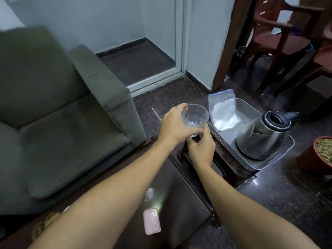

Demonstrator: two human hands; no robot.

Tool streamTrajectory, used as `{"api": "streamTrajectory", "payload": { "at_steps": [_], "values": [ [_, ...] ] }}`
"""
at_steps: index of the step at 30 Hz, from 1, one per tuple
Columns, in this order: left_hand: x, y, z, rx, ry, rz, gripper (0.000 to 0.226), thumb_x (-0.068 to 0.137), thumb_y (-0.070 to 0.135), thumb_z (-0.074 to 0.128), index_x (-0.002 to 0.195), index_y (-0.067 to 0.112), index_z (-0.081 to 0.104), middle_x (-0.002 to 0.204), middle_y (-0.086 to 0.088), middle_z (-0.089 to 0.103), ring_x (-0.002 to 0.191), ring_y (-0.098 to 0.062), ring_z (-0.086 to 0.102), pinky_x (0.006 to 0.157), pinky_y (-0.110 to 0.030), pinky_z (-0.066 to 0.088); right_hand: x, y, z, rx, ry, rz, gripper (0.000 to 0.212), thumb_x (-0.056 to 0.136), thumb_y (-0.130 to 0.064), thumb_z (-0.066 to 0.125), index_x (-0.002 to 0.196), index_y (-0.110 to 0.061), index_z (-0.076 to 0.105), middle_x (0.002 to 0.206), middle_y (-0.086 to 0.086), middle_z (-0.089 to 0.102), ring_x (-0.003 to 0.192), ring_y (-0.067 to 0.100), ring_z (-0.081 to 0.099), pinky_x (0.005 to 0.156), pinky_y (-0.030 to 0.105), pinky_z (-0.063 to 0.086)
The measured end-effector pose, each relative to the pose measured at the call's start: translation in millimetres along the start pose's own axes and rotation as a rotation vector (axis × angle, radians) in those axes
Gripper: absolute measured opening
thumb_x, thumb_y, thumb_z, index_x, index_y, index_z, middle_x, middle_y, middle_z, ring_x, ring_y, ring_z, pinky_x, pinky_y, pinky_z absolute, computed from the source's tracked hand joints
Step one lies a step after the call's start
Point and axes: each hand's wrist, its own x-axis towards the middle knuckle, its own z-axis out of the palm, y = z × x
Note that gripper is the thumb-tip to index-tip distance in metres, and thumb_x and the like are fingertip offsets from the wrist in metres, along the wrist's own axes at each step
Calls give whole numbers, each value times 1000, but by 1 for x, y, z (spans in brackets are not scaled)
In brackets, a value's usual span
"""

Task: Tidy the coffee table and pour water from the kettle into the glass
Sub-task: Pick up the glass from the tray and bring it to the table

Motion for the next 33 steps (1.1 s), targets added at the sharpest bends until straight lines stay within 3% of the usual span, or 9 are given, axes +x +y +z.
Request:
{"api": "streamTrajectory", "payload": {
  "at_steps": [4,7,9,14,18,22,27,30,33],
  "values": [
    [-45,-31,-49,-30,47,-44,109,53,47,96,149,21,51,138,4,62,128,-15,58,109,-39,49,-51,-32,27,90,-17,-57,61,68,-36,71,125,-42,51,103,-32,69,91,-8,66,83,14,51],
    [-84,-61,-80,-141,73,-121,116,56,38,99,155,16,42,143,4,60,131,-14,58,109,-39,49,-90,-47,53,84,-59,-91,61,74,-26,78,128,-39,53,114,-14,72,103,16,70,90,30,55],
    [-112,-82,-99,-220,88,-169,118,60,34,99,158,14,36,149,2,56,134,-16,57,111,-40,48,-117,-53,72,67,-87,-105,61,77,-23,78,129,-39,51,113,-13,72,103,19,71,89,29,53],
    [-185,-131,-129,-315,174,-260,112,69,34,94,160,16,31,155,-4,50,137,-20,56,113,-41,48,-190,-61,115,157,-164,-110,55,68,-50,72,117,-51,47,86,-47,62,82,-21,61,69,-3,39],
    [-239,-170,-136,-313,305,-328,90,83,32,81,159,16,34,156,-2,50,142,-15,50,117,-40,43,-240,-50,153,131,-249,-52,70,68,-58,83,128,-47,49,84,-38,65,80,-4,66,65,3,42],
    [-280,-209,-135,-341,375,-397,77,90,31,69,158,15,36,157,-2,48,143,-14,48,117,-40,43,-277,-31,183,81,-326,-69,70,72,-51,86,130,-44,49,89,-41,66,82,-6,66,65,2,42],
    [-314,-250,-125,-418,400,-512,71,92,23,70,156,15,41,145,-1,60,115,7,54,112,-34,48,-308,7,208,20,-431,-68,64,75,-33,88,127,-39,51,101,-25,71,89,-5,66,77,11,48],
    [-331,-269,-112,-446,379,-586,66,95,18,69,155,20,42,144,1,61,111,17,54,107,-21,47,-318,32,218,-10,-450,-90,63,75,-21,86,128,-33,53,102,-46,62,91,-19,59,78,1,41],
    [-341,-284,-98,-433,350,-637,63,97,18,67,155,23,43,144,2,61,119,11,59,101,-14,45,-322,55,224,-46,-482,-57,68,74,-22,85,133,-32,52,97,-33,65,95,-4,64,85,18,50]
  ]
}}
